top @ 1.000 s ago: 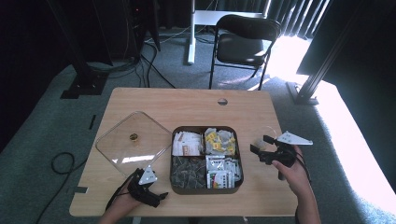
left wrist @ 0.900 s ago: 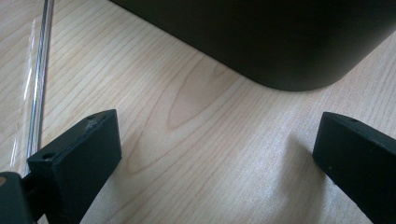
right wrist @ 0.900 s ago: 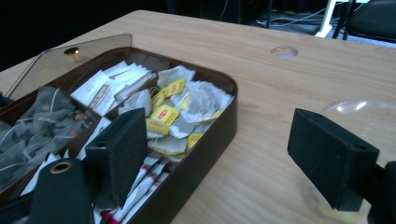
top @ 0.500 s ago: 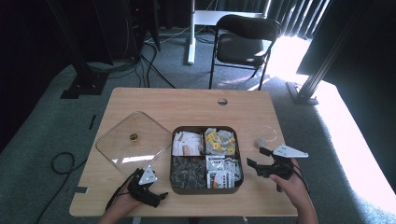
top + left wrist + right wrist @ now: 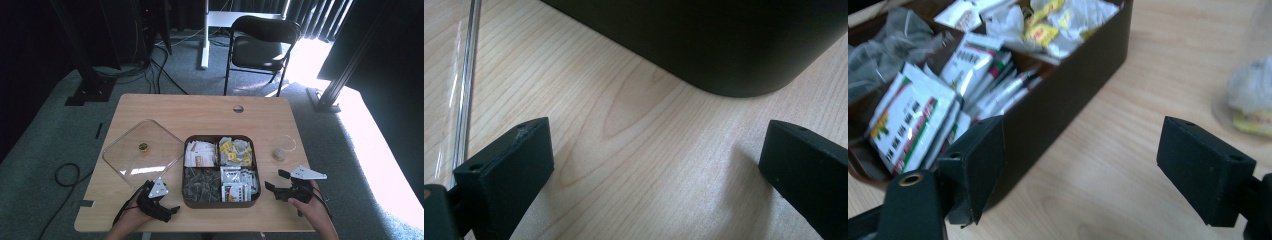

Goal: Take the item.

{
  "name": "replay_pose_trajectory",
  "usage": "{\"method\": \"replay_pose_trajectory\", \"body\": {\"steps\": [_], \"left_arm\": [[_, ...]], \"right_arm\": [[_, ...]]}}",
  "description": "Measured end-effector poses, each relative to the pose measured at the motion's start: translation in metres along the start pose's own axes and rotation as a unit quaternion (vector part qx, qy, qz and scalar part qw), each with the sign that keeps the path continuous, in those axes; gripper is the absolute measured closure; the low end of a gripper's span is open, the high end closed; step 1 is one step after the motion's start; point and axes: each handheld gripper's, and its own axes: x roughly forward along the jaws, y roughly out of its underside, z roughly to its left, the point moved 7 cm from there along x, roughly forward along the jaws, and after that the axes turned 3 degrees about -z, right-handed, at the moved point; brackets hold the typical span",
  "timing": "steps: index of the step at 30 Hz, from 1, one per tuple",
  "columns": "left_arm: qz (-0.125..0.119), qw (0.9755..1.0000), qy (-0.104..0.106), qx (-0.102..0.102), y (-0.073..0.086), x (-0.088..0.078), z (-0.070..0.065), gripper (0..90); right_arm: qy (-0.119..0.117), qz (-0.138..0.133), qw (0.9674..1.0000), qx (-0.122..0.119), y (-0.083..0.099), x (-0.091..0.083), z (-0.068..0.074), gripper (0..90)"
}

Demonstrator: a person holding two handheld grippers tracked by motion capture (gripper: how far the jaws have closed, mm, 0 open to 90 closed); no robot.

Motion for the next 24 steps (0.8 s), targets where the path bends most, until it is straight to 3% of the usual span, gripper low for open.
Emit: {"method": "replay_pose_trajectory", "body": {"steps": [9, 24], "left_arm": [[0.0, 1.0, 0.0, 0.0, 0.0, 0.0, 0.0, 1.3], [0.001, 1.0, -0.006, -0.006, 0.001, -0.001, 0.0, 1.3]], "right_arm": [[-0.003, 0.021, 0.9998, -0.004, 0.017, 0.004, 0.003, 18.8], [0.023, 0.072, 0.9967, -0.031, 0.037, 0.015, 0.002, 18.8]]}}
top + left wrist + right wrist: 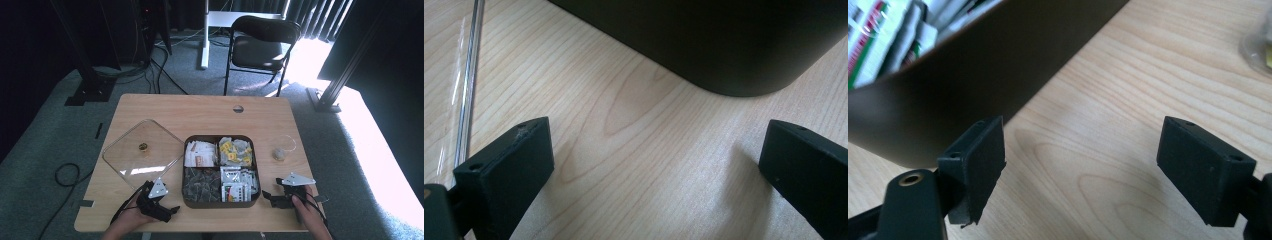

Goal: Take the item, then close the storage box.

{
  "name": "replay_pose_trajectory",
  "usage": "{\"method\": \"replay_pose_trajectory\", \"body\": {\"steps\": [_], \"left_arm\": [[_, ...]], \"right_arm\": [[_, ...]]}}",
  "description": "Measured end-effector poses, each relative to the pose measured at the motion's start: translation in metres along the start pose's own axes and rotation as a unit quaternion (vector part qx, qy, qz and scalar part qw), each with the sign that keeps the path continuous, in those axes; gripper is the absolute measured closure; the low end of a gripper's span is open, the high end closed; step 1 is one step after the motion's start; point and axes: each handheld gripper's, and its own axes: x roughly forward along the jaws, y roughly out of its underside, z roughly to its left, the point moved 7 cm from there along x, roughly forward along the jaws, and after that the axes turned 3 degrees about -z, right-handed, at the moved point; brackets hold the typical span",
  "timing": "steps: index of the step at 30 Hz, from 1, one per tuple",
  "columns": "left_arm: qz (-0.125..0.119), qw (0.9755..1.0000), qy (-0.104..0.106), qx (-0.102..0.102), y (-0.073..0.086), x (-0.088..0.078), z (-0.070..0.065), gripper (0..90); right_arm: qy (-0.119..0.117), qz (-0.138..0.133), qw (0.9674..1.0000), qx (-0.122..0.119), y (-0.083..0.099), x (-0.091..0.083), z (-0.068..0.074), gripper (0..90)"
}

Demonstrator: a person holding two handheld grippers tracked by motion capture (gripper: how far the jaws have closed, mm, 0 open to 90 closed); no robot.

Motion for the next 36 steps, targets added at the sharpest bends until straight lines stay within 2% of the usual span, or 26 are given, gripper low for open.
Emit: {"method": "replay_pose_trajectory", "body": {"steps": [8, 13, 23, 33, 36], "left_arm": [[0.0, 1.0, 0.0, 0.001, 0.0003, -0.0003, -0.0003, 1.3], [0.0, 1.0, -0.002, -0.001, 0.0002, -0.0002, -0.0005, 1.3], [0.0, 1.0, -0.001, -0.001, 0.0009, -0.0012, -0.0002, 1.4], [0.01, 0.9997, -0.023, -0.004, 0.0009, -0.0042, 0.0045, 2.1], [0.008, 0.9995, -0.026, -0.016, 0.0001, -0.0077, 0.009, 2.1]], "right_arm": [[0.005, 0.02, 0.9996, -0.02, 0.0041, 0.0048, 0.0017, 18.5], [0.006, 0.029, 0.9988, -0.038, 0.0048, 0.0066, 0.0045, 14.2], [0.004, 0.03, 0.9988, -0.039, 0.0049, 0.0068, 0.0052, 13.5], [0.004, 0.031, 0.9987, -0.04, 0.005, 0.0069, 0.0053, 13.2], [0.004, 0.031, 0.9987, -0.04, 0.0051, 0.0068, 0.0054, 13.2]]}}
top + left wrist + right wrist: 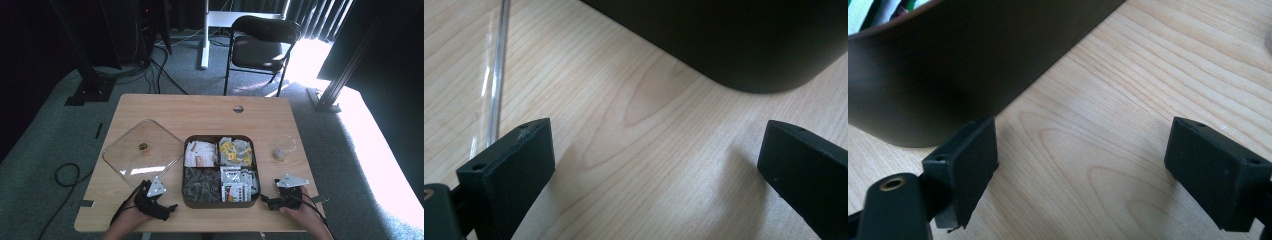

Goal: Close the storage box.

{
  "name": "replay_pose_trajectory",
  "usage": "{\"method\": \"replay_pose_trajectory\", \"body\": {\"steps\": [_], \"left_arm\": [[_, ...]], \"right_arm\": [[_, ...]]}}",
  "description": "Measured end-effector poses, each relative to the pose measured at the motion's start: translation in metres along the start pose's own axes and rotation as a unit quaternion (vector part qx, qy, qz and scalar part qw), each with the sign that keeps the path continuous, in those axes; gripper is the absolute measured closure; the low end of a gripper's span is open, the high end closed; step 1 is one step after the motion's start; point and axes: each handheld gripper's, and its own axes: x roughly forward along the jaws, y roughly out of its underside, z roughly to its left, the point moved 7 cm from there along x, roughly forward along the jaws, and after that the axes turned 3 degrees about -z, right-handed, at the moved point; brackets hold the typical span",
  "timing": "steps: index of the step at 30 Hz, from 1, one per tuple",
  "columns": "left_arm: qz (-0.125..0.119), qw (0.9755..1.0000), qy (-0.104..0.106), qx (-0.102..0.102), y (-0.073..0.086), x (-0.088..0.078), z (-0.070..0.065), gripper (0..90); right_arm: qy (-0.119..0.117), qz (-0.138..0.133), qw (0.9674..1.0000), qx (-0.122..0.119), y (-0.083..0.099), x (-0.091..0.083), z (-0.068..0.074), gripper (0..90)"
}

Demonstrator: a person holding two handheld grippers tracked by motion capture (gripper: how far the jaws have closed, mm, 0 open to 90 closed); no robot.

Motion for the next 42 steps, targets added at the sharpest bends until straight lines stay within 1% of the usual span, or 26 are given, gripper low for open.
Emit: {"method": "replay_pose_trajectory", "body": {"steps": [1, 2, 5, 7, 11, 14, 16, 21, 23, 24, 25, 27, 29, 32, 35, 37, 38, 40, 41, 42], "left_arm": [[-0.001, 1.0, -0.003, -0.002, -0.001, -0.001, 0.002, 2.1], [-0.002, 0.9999, -0.011, -0.003, -0.002, -0.003, 0.004, 2.1], [-0.01, 0.9996, -0.018, -0.018, -0.004, -0.007, 0.01, 2.6], [-0.008, 0.9994, -0.028, -0.02, -0.004, -0.008, 0.015, 2.6], [-0.007, 0.9984, -0.052, -0.024, -0.005, -0.01, 0.023, 2.6], [-0.01, 0.9975, -0.061, -0.035, -0.005, -0.011, 0.029, 2.5], [-0.01, 0.9965, -0.072, -0.043, -0.005, -0.012, 0.035, 2.5], [-0.01, 0.9946, -0.085, -0.059, -0.003, -0.015, 0.045, 2.5], [-0.01, 0.9944, -0.084, -0.063, -0.003, -0.017, 0.048, 2.5], [-0.012, 0.9937, -0.09, -0.065, -0.003, -0.017, 0.049, 2.5], [-0.014, 0.9937, -0.088, -0.068, -0.004, -0.018, 0.051, 2.5], [-0.019, 0.9928, -0.094, -0.073, -0.005, -0.02, 0.054, 2.5], [-0.022, 0.9923, -0.093, -0.079, -0.007, -0.021, 0.058, 2.6], [-0.03, 0.9905, -0.102, -0.087, -0.011, -0.024, 0.065, 2.5], [-0.034, 0.9881, -0.117, -0.094, -0.013, -0.026, 0.075, 2.5], [-0.036, 0.9867, -0.122, -0.102, -0.015, -0.026, 0.081, 2.6], [-0.039, 0.9854, -0.13, -0.103, -0.016, -0.027, 0.086, 2.6], [-0.045, 0.9835, -0.135, -0.112, -0.019, -0.027, 0.092, 2.5], [-0.048, 0.9821, -0.142, -0.114, -0.02, -0.028, 0.096, 2.6], [-0.049, 0.9814, -0.145, -0.116, -0.022, -0.028, 0.098, 2.6]], "right_arm": [[0.0, 0.0, 1.0, 0.0, 0.0, 0.0, 0.0, 13.2], [0.0, 0.0, 1.0, 0.0, 0.0, 0.0, 0.0, 13.2], [0.0, 0.0, 1.0, 0.0, 0.0, 0.0, 0.0, 13.2], [0.0, 0.0, 1.0, 0.0, 0.0, 0.0, 0.0, 13.2], [0.0, 0.0, 1.0, 0.0, 0.0, 0.0, 0.0, 13.2], [0.0, 0.0, 1.0, 0.0, 0.0, 0.0, 0.0, 13.2], [0.0, 0.0, 1.0, 0.0, 0.0, 0.0, 0.0, 13.2], [0.0, 0.0, 1.0, 0.0, 0.0, 0.0, 0.0, 13.2], [0.0, 0.0, 1.0, 0.0, 0.0, 0.0, 0.0, 13.2], [0.0, 0.0, 1.0, 0.0, 0.0, 0.0, 0.0, 13.2], [0.0, 0.0, 1.0, 0.0, 0.0, 0.0, 0.0, 13.2], [0.0, 0.0, 1.0, 0.0, 0.0, 0.0, 0.0, 13.2], [0.0, 0.0, 1.0, 0.0, 0.0, 0.0, 0.0, 13.2], [-0.001, 0.0, 1.0, -0.001, 0.0, 0.0, 0.0, 13.2], [-0.002, 0.001, 1.0, -0.003, 0.0, 0.0, 0.0, 13.2], [-0.002, 0.0, 1.0, -0.003, 0.0, 0.0, 0.0, 13.1], [-0.002, 0.0, 1.0, -0.003, 0.0, 0.0, 0.0, 13.1], [-0.002, 0.0, 1.0, -0.003, 0.0, 0.0, 0.0, 13.1], [-0.002, 0.0, 1.0, -0.002, 0.0, 0.0, 0.0, 13.1], [-0.002, 0.0, 1.0, -0.003, 0.0, 0.0, 0.0, 13.1]]}}
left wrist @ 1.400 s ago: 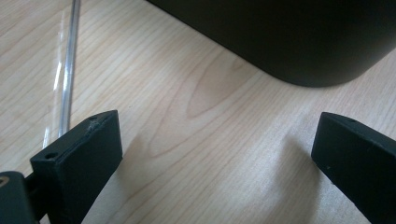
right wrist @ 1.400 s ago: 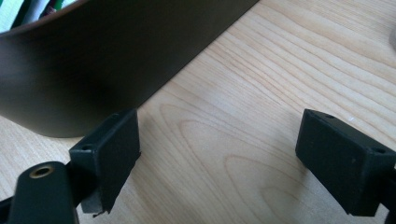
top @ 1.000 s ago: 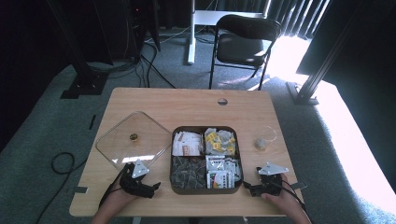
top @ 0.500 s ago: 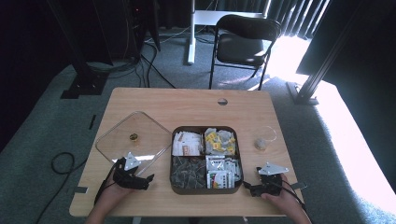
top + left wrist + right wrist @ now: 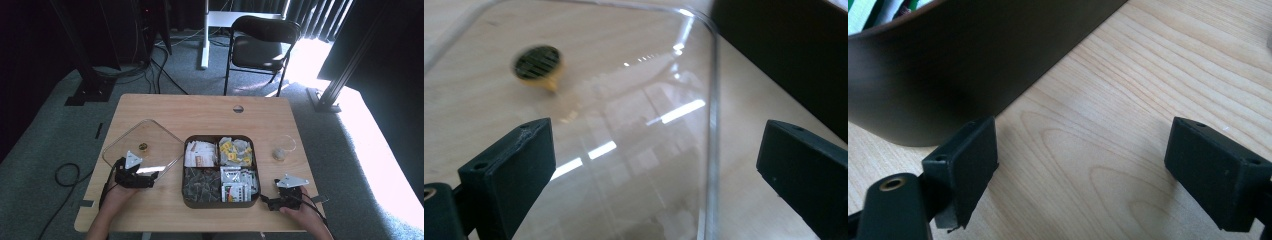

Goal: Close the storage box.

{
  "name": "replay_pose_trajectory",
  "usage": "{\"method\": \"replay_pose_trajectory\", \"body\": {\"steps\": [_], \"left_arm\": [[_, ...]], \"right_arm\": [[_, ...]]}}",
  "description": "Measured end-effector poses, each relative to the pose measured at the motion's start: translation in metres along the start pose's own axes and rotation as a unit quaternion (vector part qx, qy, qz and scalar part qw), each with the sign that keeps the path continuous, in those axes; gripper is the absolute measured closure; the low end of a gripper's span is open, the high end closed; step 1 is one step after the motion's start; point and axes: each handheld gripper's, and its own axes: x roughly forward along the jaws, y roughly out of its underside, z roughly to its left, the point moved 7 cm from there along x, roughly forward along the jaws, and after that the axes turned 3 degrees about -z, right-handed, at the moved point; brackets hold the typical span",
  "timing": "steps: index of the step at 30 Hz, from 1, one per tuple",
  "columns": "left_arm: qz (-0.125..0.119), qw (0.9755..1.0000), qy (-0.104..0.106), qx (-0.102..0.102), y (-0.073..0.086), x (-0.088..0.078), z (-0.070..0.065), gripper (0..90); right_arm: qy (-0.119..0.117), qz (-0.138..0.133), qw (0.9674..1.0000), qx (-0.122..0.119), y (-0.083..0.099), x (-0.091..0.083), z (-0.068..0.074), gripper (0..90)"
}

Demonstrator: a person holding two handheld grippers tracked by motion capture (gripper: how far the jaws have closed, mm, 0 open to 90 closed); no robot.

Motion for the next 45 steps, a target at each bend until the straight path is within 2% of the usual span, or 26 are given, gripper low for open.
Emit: {"method": "replay_pose_trajectory", "body": {"steps": [4, 13, 23, 34, 39, 43, 45], "left_arm": [[-0.005, 0.9999, -0.015, -0.005, -0.007, 0.005, 0.008, 2.6], [-0.006, 0.9994, -0.031, -0.013, -0.016, 0.018, 0.019, 2.5], [-0.014, 0.9985, -0.027, -0.045, -0.02, 0.031, 0.03, 2.6], [-0.002, 0.9976, -0.04, -0.057, -0.021, 0.049, 0.043, 2.6], [0.015, 0.9967, -0.052, -0.06, -0.021, 0.058, 0.047, 2.6], [0.018, 0.9964, -0.05, -0.066, -0.02, 0.063, 0.051, 2.7], [0.019, 0.9959, -0.049, -0.073, -0.02, 0.066, 0.052, 5.7]], "right_arm": [[0.0, 0.0, 1.0, 0.0, 0.0, 0.0, 0.0, 13.1], [0.0, 0.0, 1.0, 0.0, 0.0, 0.0, 0.0, 13.1], [0.0, 0.0, 1.0, 0.0, 0.0, 0.0, 0.0, 13.1], [0.0, 0.0, 1.0, 0.0, 0.0, 0.0, 0.0, 13.1], [0.0, 0.0, 1.0, 0.0, 0.0, 0.0, 0.0, 13.1], [0.0, 0.0, 1.0, 0.0, 0.0, 0.0, 0.0, 13.1], [0.0, 0.0, 1.0, 0.0, 0.0, 0.0, 0.0, 13.1]]}}
